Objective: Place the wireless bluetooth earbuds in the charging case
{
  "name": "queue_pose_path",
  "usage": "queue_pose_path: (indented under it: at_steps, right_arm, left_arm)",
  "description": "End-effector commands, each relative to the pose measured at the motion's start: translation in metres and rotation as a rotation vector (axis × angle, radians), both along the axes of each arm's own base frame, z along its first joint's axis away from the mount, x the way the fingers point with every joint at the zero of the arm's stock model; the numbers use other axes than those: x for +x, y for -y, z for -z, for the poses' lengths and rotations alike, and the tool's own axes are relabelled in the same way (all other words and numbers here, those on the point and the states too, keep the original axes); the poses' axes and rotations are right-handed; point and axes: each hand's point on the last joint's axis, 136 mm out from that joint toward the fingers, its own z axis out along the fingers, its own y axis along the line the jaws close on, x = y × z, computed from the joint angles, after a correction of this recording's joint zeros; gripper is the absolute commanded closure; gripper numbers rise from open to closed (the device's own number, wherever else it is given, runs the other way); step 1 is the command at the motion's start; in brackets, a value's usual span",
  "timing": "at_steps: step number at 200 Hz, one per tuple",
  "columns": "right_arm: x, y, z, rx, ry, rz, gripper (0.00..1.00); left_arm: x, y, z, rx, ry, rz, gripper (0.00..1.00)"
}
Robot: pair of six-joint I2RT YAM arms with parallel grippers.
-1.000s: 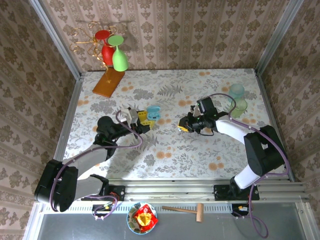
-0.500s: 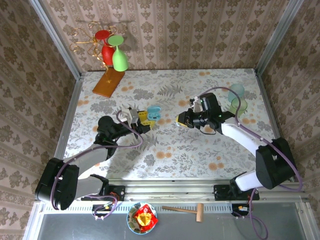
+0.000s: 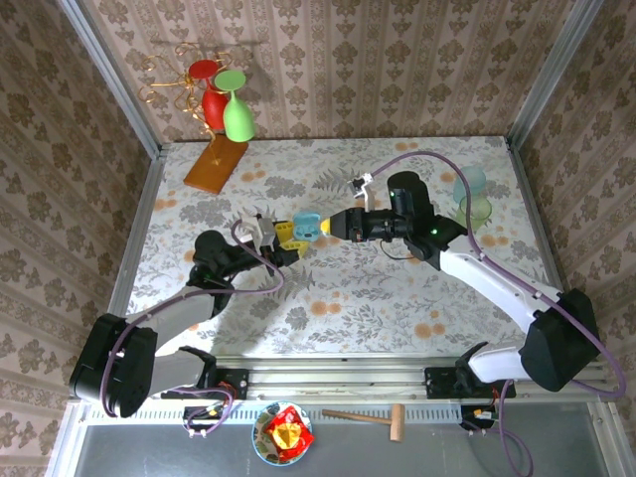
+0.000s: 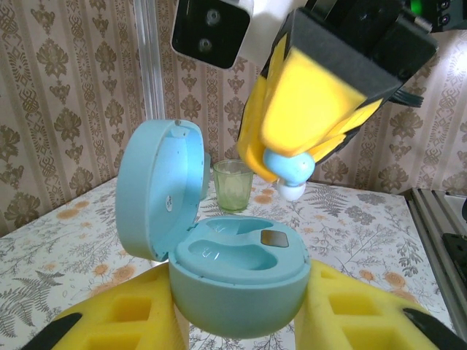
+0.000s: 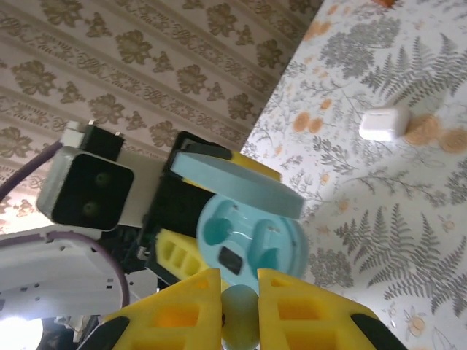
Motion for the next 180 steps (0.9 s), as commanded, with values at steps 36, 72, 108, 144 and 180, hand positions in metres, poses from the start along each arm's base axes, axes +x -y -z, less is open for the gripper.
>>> queue_pose_path:
  at_steps: [36, 72, 108, 144, 180]
  right_arm:
    - [-0.004, -0.022, -0.027, 0.058, 0.114, -0.081, 0.86]
    - [0.004, -0.027, -0.014, 0.047, 0.107, -0.074, 0.86]
    - [0.008, -0.027, -0.006, 0.032, 0.114, -0.062, 0.85]
    - [0.010, -0.023, 0.002, -0.009, 0.122, -0.045, 0.85]
    - [0.009, -0.018, 0.007, -0.052, 0.132, -0.029, 0.85]
  left_arm:
    - [-0.004, 0.003, -0.017, -0.043, 0.045, 0.030, 0.66]
    - [-0.004, 0.003, -0.017, -0.046, 0.046, 0.032, 0.66]
    - [-0.006, 0.003, -0.018, -0.050, 0.046, 0.034, 0.66]
    - [-0.006, 0.002, -0.019, -0.051, 0.050, 0.033, 0.66]
    - [-0.006, 0.002, -0.019, -0.050, 0.052, 0.033, 0.66]
